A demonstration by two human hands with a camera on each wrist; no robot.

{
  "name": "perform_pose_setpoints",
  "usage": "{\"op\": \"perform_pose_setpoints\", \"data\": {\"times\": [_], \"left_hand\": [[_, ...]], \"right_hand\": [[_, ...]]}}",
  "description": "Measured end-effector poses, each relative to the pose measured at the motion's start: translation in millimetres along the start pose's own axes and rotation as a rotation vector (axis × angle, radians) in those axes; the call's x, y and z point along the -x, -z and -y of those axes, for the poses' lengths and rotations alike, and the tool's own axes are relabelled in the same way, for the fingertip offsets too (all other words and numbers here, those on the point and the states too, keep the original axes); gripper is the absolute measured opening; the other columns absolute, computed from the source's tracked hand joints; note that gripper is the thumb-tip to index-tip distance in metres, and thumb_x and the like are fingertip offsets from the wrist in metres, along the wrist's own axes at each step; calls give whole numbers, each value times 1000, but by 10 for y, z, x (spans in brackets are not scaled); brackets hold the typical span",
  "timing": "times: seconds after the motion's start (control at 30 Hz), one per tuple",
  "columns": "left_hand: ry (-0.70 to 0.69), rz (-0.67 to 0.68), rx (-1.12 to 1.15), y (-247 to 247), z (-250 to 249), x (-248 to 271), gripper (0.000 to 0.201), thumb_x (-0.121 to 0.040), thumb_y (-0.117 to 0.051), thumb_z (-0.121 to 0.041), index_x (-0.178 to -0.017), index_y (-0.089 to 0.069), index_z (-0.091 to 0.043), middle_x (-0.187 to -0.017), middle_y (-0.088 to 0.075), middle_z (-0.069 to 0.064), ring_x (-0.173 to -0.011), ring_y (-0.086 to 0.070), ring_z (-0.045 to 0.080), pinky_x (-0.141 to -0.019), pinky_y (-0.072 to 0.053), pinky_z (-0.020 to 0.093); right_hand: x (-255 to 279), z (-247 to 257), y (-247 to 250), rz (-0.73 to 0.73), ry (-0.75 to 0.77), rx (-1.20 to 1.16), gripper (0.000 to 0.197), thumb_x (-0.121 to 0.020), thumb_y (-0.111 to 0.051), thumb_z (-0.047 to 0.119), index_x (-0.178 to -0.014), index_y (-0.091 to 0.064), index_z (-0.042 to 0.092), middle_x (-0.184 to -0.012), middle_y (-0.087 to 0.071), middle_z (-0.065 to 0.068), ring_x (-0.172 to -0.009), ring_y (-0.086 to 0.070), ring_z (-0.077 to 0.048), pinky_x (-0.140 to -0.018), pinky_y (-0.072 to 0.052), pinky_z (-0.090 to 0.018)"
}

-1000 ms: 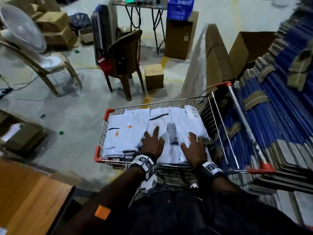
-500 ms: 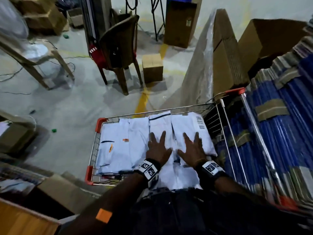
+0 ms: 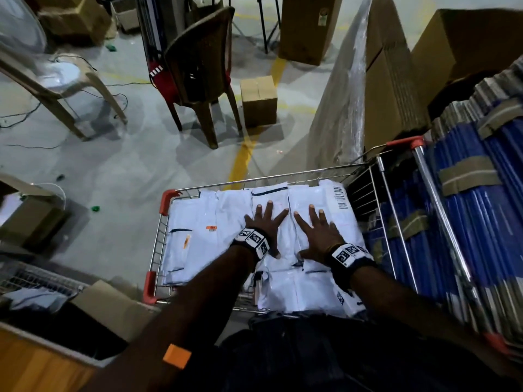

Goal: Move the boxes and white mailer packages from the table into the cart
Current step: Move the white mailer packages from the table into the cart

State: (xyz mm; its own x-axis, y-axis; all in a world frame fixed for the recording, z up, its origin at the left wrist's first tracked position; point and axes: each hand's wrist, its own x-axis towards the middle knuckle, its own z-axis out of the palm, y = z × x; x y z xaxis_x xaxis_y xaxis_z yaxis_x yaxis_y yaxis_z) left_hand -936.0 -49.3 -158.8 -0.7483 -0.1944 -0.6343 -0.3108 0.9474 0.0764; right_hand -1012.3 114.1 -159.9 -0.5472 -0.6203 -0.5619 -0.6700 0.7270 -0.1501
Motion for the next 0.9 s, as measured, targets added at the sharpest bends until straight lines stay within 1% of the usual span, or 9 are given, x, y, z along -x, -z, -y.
{"op": "perform_pose_setpoints", "data": {"times": [0.2,0.37,0.47,0.53,0.57,0.67,0.77,0.83,0.9], "left_hand": [[14,-79,222,10,-22,238,119,-71,-82,-46,-153,5,-41,-162,16,12,-149,8,38,-114,-19,63],[19,-288,531,-377,-11,710,97,-78,-78,-43,-154,-18,-33,-161,-9,19,-149,-6,32,-119,-19,44],[31,-423,709,-708,-51,1120,84,-79,-78,-36,-150,-32,-28,-156,-24,18,-144,-28,26,-113,-27,33],[35,-498,807,-928,-83,1399,76,-78,-80,-29,-145,-42,-24,-148,-36,17,-129,-49,26,-107,-39,32],[34,-543,822,-1035,-92,1525,73,-77,-81,-30,-141,-47,-23,-140,-45,16,-124,-53,26,-104,-41,33],[11,-629,823,-1301,-131,1921,65,-70,-81,-28,-130,-58,-25,-124,-60,7,-119,-54,22,-102,-43,36],[59,-686,792,-1548,-174,2317,65,-70,-75,-32,-129,-59,-11,-124,-59,14,-119,-51,27,-101,-36,30],[100,-672,798,-1722,-178,2533,67,-68,-66,-40,-129,-59,-12,-125,-59,13,-120,-51,28,-100,-35,27],[155,-655,816,-1927,-153,2724,68,-70,-69,-43,-130,-59,-14,-126,-59,12,-120,-52,28,-98,-35,24]], "right_hand": [[280,98,54,-78,-50,-125,95,-87,-62,49,-153,5,38,-160,21,-10,-148,12,-34,-117,-9,-55],[680,256,-49,-204,-8,-228,80,-89,-60,46,-153,-14,33,-162,5,-14,-149,-2,-32,-119,-17,-47],[956,368,-184,-266,40,-275,73,-88,-62,43,-151,-26,32,-162,-4,-16,-150,-7,-29,-118,-23,-43],[1165,457,-291,-272,72,-273,70,-89,-62,42,-150,-29,32,-162,-6,-15,-149,-11,-28,-118,-24,-40],[1265,508,-343,-280,95,-261,69,-89,-61,44,-150,-31,32,-161,-8,-16,-149,-12,-28,-118,-24,-39],[1548,682,-486,-284,145,-244,68,-89,-61,47,-149,-33,32,-161,-11,-15,-149,-14,-26,-117,-25,-37],[1848,903,-624,-256,203,-239,69,-88,-63,45,-148,-34,31,-161,-11,-14,-148,-17,-27,-114,-25,-35],[2041,1059,-727,-261,259,-250,64,-87,-63,41,-146,-39,30,-159,-17,-15,-146,-22,-29,-113,-28,-35],[2193,1216,-850,-236,293,-256,62,-85,-64,38,-143,-43,31,-157,-22,-16,-143,-29,-30,-113,-32,-34]]}}
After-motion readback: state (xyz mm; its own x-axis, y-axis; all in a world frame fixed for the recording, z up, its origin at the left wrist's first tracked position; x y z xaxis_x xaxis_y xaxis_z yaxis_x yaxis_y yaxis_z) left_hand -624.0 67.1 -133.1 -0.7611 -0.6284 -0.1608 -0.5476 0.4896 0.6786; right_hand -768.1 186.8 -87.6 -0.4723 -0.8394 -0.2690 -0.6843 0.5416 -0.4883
